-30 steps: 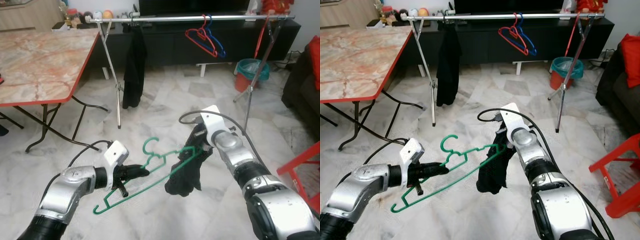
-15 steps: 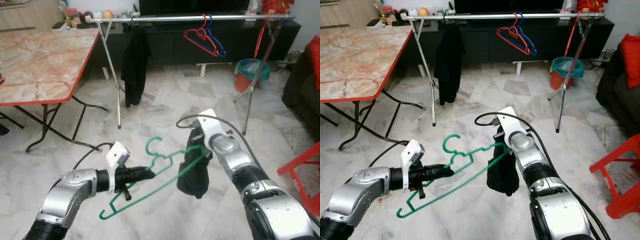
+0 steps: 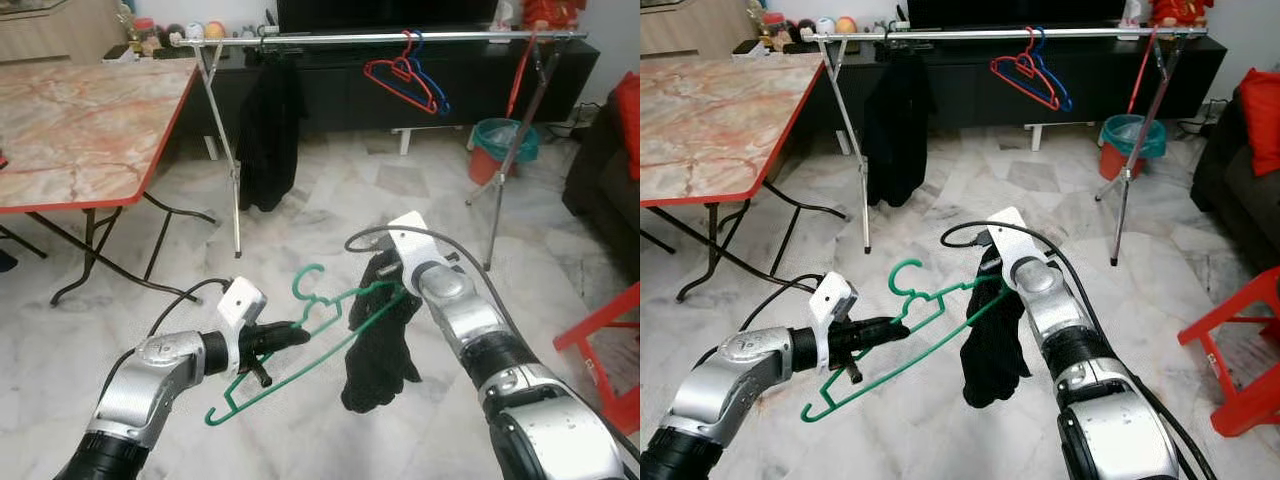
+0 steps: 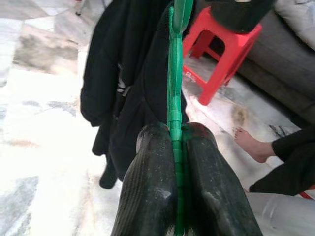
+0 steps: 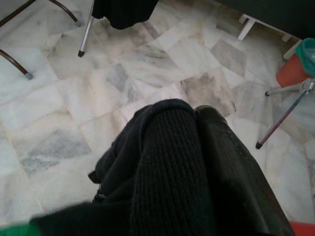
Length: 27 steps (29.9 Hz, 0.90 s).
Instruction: Hang hanger
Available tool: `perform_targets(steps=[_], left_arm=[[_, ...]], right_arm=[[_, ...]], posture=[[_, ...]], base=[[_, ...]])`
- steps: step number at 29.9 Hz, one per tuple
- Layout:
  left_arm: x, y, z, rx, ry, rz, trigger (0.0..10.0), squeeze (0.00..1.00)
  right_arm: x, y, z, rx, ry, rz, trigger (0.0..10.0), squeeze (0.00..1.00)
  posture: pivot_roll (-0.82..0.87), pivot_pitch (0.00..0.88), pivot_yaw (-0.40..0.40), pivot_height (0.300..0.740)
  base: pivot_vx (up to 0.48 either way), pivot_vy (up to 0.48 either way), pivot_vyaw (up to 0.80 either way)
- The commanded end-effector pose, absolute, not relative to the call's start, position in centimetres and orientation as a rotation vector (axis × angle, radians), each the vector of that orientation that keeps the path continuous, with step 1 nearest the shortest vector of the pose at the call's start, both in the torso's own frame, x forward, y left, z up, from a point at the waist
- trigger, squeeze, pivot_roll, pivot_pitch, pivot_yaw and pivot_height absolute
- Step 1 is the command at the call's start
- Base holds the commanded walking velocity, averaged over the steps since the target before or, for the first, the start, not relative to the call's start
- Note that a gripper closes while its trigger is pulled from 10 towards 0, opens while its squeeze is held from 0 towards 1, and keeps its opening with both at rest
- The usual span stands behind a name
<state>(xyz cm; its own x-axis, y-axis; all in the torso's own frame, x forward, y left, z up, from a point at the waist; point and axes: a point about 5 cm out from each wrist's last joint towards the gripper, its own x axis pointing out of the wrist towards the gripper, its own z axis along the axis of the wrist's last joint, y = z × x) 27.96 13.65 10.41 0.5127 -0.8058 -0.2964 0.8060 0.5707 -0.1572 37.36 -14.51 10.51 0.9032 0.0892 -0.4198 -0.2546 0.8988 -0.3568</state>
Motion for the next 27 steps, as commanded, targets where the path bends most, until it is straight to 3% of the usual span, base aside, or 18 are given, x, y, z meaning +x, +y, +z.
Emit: perform_targets(steps=[1, 8, 14, 27], left_arm=[[28.4, 14.2, 11.0, 0.025, 0.329, -0.939, 10.0, 0.00], [30.4, 15.4, 11.1, 0.050, 0.268, -0.715, 10.0, 0.00], [31.1, 15.3, 11.6, 0.031, 0.220, -0.653, 10.0, 0.00], [29.4, 15.5, 10.6, 0.054, 0.296, -0.788, 10.0, 0.00]], right_arm=[[37.5, -14.0, 11.3, -0.425, 0.373, 0.199, 10.0, 0.00], [37.1, -14.0, 11.2, -0.425, 0.381, 0.205, 10.0, 0.00], [36.8, -14.0, 11.1, -0.429, 0.387, 0.205, 10.0, 0.00], [36.5, -15.5, 11.0, -0.462, 0.407, 0.169, 10.0, 0.00]], posture=[[-0.06, 0.000, 0.037, 0.740], [-0.06, 0.000, 0.039, 0.740], [-0.06, 0.000, 0.038, 0.740], [-0.06, 0.000, 0.034, 0.740]], base=[[0.000, 0.000, 0.00], [0.000, 0.000, 0.00], [0.000, 0.000, 0.00], [0.000, 0.000, 0.00]])
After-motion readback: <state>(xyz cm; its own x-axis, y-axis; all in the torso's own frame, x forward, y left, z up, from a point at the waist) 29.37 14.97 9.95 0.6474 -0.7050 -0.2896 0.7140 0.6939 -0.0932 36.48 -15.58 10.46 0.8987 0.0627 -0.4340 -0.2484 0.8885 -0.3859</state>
